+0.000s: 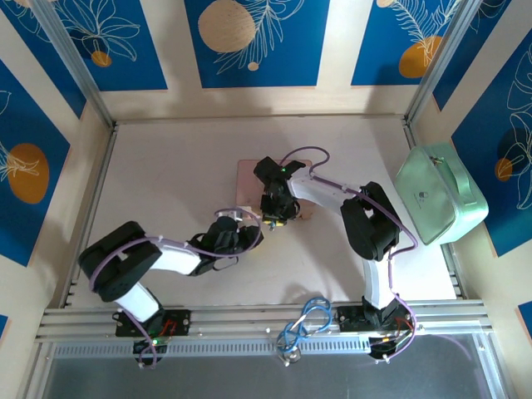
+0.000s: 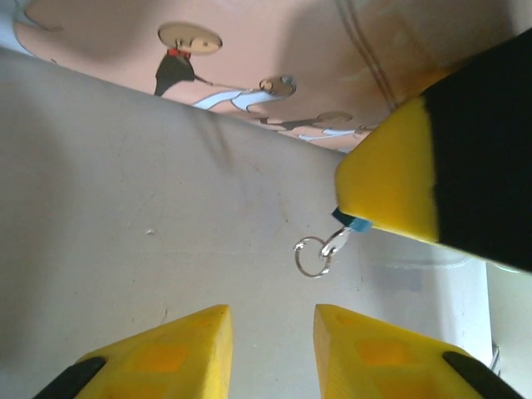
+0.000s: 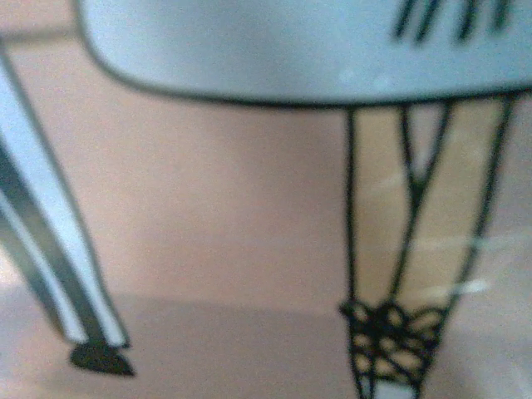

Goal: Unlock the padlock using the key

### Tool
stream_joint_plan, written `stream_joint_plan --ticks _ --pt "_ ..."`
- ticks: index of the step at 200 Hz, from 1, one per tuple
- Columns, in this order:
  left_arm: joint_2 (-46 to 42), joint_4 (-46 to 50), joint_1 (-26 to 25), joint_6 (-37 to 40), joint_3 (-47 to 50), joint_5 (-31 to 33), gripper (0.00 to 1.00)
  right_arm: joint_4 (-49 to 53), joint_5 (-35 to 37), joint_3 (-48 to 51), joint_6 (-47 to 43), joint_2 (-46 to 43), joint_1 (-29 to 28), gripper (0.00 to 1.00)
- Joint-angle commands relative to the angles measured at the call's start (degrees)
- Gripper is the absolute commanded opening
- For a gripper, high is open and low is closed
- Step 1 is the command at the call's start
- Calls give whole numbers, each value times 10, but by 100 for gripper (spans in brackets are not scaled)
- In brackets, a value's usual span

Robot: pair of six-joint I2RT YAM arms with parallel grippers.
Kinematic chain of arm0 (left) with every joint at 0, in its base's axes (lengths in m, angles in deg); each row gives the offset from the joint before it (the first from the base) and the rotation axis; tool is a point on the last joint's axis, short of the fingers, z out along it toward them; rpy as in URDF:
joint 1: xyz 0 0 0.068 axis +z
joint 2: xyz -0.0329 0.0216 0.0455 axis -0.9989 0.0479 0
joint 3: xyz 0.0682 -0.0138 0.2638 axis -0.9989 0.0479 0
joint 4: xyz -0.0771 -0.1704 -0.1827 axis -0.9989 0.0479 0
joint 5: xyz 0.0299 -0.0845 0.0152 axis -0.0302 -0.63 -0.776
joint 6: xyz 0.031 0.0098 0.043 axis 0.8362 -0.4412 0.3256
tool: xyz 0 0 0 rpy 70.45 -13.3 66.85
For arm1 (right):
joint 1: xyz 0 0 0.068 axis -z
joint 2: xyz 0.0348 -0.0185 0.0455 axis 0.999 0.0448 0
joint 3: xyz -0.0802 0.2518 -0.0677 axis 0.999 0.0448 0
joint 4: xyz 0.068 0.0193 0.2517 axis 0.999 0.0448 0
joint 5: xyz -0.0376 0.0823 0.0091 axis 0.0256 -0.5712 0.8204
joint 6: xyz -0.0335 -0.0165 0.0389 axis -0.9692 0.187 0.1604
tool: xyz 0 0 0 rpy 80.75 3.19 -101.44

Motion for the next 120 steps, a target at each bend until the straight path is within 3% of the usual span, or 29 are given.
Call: stream_joint_plan --ticks 1,28,120 --pt "35 -102 -13 10 7 9 30 30 -75 8 2 11 9 24" --pt "83 -181 -13 20 2 -4 33 28 -80 5 -1 14 10 25" --pt "118 -138 -13 45 -52 0 28 19 -88 10 -1 10 12 25"
